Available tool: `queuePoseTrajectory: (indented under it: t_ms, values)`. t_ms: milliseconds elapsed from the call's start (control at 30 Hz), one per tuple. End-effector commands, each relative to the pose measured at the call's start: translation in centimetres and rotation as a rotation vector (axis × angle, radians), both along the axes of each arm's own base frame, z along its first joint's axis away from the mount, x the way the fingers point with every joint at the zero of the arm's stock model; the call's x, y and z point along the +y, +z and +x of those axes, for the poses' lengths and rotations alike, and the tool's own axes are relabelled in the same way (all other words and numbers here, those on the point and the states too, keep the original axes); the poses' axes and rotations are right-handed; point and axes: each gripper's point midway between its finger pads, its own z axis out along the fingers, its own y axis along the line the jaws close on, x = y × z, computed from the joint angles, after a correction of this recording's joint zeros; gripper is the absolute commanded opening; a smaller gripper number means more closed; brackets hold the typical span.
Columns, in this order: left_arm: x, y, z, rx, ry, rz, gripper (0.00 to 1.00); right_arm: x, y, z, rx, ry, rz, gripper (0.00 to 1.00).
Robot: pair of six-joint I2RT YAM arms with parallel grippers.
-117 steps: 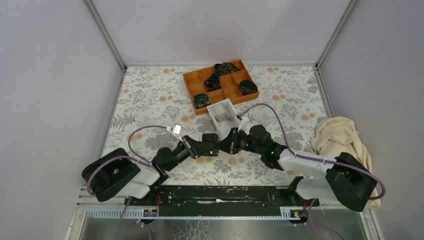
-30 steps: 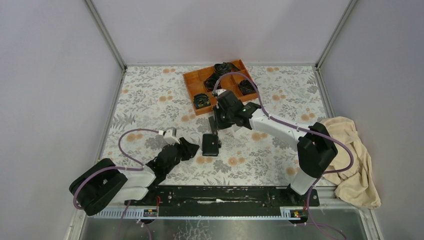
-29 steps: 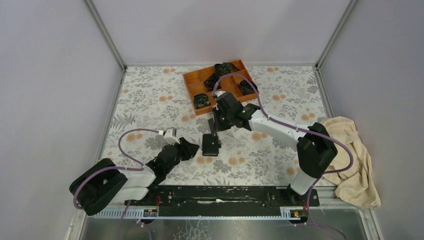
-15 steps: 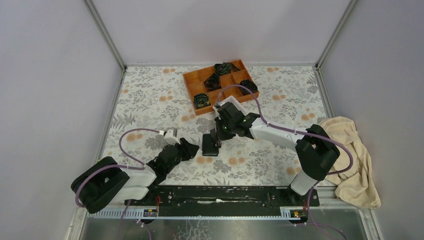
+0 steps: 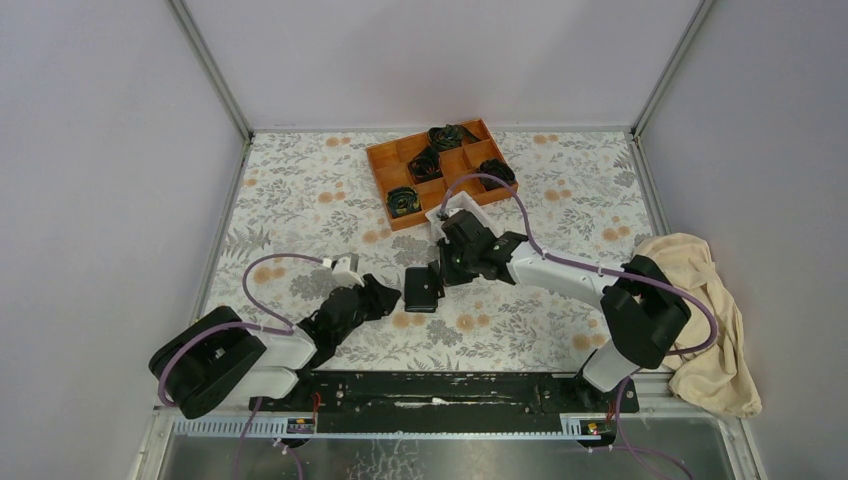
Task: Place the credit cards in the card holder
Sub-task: Open the card holder at the center of the board.
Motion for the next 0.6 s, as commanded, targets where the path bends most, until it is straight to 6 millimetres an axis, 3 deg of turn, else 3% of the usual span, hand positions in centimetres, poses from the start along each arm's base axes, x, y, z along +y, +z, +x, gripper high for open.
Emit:
queuePoseTrajectory:
  t_ms: [0,567]
  values:
    - [-0.7,2.0,1.3,-0.073,-0.004,-0.022,0.45,0.0,1.3,0.6,-0.058,-0.028,0.024,0.0]
    - [-1.1,2.2,1.7,-0.074,-0.01,-0.015,0.45,-0.8,0.6,0.1,-0.058,-0.044,0.027,0.0]
